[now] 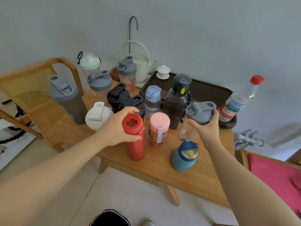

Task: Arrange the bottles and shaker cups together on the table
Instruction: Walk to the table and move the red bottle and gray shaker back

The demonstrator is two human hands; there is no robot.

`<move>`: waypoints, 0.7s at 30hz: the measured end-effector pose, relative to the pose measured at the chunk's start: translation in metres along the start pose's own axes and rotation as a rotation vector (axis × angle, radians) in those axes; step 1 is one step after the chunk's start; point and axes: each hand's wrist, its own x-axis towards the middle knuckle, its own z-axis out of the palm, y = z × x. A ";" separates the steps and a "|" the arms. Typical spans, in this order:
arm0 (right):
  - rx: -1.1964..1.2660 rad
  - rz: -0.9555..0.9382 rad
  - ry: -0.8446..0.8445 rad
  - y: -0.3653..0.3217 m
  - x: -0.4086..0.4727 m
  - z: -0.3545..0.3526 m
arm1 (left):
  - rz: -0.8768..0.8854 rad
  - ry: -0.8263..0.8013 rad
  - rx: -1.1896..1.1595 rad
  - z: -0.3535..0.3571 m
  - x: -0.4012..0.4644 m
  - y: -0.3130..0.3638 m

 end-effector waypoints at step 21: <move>0.374 -0.436 -0.197 -0.264 -0.018 0.019 | 0.263 0.613 -0.226 -0.158 0.061 0.122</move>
